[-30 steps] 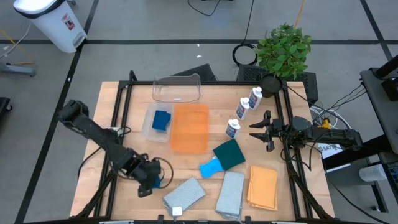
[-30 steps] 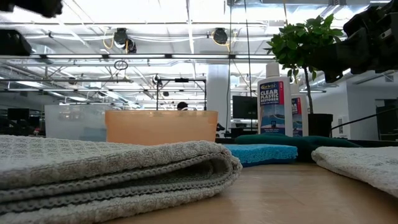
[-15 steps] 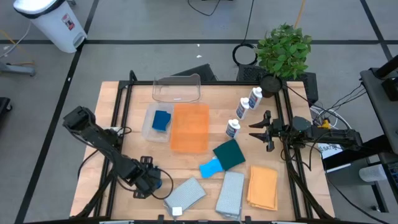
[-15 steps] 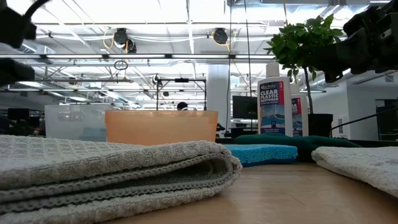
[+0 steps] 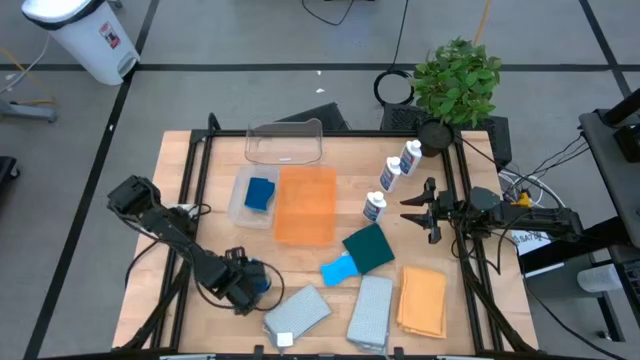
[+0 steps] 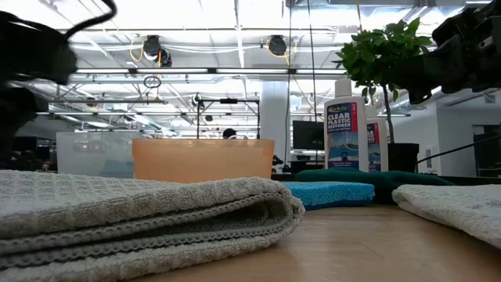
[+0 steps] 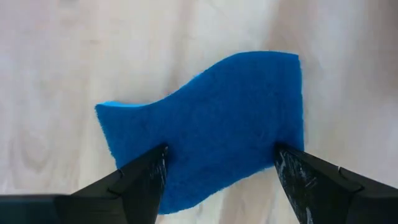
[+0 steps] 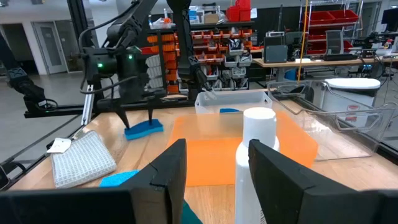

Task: Pick & Place Kitchen Items
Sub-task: Put the sponge into the white bin

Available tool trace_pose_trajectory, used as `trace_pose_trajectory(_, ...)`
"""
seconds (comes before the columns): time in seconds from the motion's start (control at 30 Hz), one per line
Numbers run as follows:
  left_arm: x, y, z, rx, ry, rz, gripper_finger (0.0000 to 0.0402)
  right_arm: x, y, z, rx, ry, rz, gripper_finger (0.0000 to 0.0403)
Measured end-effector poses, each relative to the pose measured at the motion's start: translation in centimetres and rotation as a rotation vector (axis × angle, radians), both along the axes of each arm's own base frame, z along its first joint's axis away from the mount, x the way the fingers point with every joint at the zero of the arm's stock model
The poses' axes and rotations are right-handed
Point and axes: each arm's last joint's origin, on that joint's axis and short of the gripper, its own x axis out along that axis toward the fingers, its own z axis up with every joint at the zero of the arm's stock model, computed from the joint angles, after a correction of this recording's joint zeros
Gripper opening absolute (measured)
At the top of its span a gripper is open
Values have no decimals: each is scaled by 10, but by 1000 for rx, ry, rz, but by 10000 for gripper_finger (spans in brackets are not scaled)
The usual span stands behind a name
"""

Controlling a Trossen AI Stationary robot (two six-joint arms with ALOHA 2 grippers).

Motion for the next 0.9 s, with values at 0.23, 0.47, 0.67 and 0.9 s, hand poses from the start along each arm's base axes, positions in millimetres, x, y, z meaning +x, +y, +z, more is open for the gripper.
trace_pose_trajectory(0.23,18,24,0,-59,-81,572,294,0,0,0,0,0,0,146)
trace_pose_trajectory(0.47,32,36,3,-142,-14,445,294,0,0,0,0,-1,0,146)
trace_pose_trajectory(0.67,51,46,18,-226,11,180,294,0,0,0,0,0,0,146)
trace_pose_trajectory(0.9,61,47,33,-230,-3,-54,294,0,0,0,0,-1,0,146)
